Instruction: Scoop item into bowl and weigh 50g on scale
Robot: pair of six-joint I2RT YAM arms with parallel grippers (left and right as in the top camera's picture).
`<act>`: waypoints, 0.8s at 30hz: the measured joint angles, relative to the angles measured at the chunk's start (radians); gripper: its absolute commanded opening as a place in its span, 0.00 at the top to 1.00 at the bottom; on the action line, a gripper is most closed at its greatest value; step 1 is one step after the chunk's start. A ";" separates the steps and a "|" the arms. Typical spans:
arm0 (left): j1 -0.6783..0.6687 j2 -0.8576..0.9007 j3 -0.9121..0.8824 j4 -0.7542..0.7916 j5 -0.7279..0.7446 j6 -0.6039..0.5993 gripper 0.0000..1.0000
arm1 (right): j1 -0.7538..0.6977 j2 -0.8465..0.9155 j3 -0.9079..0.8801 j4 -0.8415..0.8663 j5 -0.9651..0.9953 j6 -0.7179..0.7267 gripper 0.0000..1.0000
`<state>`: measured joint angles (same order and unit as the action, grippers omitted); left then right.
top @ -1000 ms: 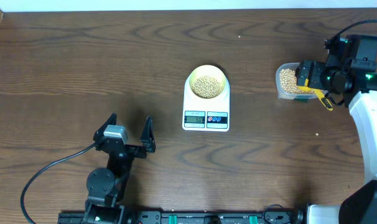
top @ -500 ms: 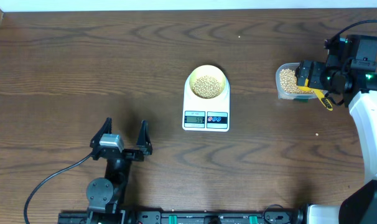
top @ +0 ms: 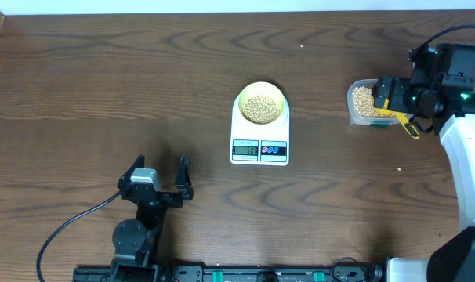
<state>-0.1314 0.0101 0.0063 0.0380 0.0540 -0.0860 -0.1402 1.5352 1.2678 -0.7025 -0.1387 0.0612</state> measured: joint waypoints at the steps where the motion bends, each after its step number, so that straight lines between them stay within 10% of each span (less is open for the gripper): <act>1: 0.000 0.000 0.000 -0.024 0.000 0.000 0.03 | 0.000 0.000 0.000 0.000 0.000 0.000 0.01; 24: 0.007 0.000 0.006 -0.060 0.000 -0.023 0.03 | 0.000 0.000 0.001 0.000 0.000 0.000 0.01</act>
<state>-0.1242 0.0101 0.0124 -0.0219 0.0536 -0.1085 -0.1402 1.5352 1.2686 -0.7025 -0.1387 0.0612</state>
